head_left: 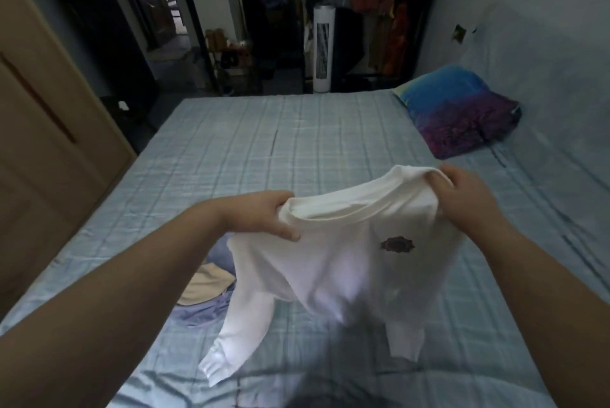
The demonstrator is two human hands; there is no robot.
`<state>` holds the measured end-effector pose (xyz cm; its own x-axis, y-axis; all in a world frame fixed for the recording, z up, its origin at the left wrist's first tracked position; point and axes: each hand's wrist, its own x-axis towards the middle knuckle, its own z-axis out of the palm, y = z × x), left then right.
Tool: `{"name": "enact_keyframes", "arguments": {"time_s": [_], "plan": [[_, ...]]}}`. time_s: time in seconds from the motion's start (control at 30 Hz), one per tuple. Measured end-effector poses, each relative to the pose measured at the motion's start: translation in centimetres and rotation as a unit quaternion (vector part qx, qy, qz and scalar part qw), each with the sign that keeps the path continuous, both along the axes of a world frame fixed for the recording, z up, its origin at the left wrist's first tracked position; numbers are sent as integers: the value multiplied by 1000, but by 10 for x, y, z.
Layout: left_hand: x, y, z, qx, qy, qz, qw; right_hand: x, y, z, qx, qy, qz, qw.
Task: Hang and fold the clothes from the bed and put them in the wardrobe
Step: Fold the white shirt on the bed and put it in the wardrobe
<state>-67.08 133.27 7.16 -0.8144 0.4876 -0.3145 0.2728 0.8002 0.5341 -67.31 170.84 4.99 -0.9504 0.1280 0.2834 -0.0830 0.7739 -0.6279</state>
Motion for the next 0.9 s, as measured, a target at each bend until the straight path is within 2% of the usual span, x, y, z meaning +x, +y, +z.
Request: {"name": "enact_keyframes", "arguments": {"time_s": [0.07, 0.1, 0.17, 0.3, 0.4, 0.47, 0.57, 0.67, 0.73, 0.8, 0.83, 0.9], "plan": [[5, -3, -6, -75, 72, -11, 995, 6, 5, -1, 15, 15, 4, 1000], [7, -6, -6, -81, 117, 4, 990, 11, 3, 1, 29, 25, 8, 999], [11, -21, -6, -39, 174, 62, 982, 24, -2, 7, 62, 58, 14, 996], [28, -60, -13, 14, 207, 155, 966, 49, -17, 27, 122, 95, 28, 988], [48, -79, -19, 7, 225, 161, 961, 59, -34, 36, 98, 74, 24, 992], [58, -87, -17, 21, 235, 159, 959, 66, -47, 36, 34, 48, -13, 998], [72, -95, 1, 33, 193, 154, 969, 82, -62, 32, -44, 36, -72, 996], [88, -107, 23, 73, 112, 135, 982, 102, -64, 34, -64, 62, -90, 992], [102, -115, 32, 168, -15, 124, 978, 114, -57, 37, -42, 69, -79, 994], [116, -118, 36, 279, -151, 118, 941, 124, -47, 41, -13, 49, -58, 997], [123, -119, 37, 285, -157, 116, 938, 128, -42, 42, 2, 32, -48, 998], [129, -115, 36, 200, -42, 132, 970, 135, -35, 44, 42, -14, -36, 998]]}}
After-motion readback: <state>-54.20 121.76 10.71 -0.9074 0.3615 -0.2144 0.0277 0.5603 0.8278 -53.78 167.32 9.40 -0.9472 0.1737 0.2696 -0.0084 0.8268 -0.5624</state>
